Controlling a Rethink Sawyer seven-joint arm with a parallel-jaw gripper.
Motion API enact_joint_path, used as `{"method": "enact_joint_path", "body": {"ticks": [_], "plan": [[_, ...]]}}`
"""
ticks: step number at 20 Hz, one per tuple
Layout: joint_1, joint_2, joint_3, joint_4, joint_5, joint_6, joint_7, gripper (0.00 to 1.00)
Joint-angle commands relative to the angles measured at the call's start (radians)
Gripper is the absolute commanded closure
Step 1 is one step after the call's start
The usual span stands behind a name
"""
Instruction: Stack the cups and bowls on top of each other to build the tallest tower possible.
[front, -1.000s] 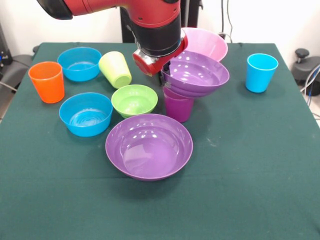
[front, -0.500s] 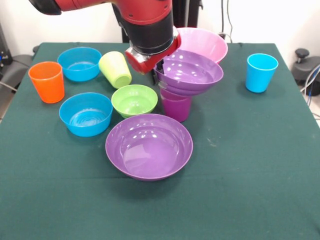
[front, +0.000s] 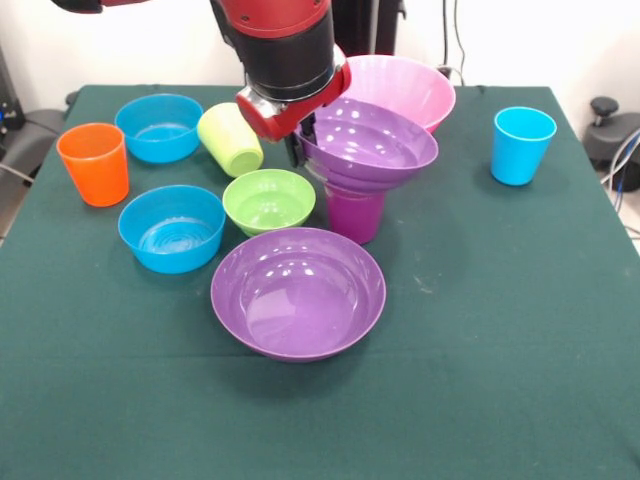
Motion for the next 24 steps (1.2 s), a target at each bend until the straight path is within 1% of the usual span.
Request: {"method": "enact_joint_path", "body": {"ticks": [1, 4, 8, 15, 18, 24], "plan": [[0.024, 0.020, 0.001, -0.024, -0.027, -0.051, -0.146, 1.00], [0.021, 0.018, -0.001, -0.014, -0.025, -0.056, -0.135, 1.00], [0.031, 0.031, -0.006, -0.022, -0.032, -0.059, -0.129, 1.00], [0.033, 0.034, -0.004, -0.020, -0.021, -0.045, -0.130, 1.00], [0.029, 0.035, 0.004, -0.006, -0.004, -0.031, -0.137, 1.00], [0.032, 0.053, 0.004, -0.028, -0.006, -0.023, -0.158, 1.00]]}}
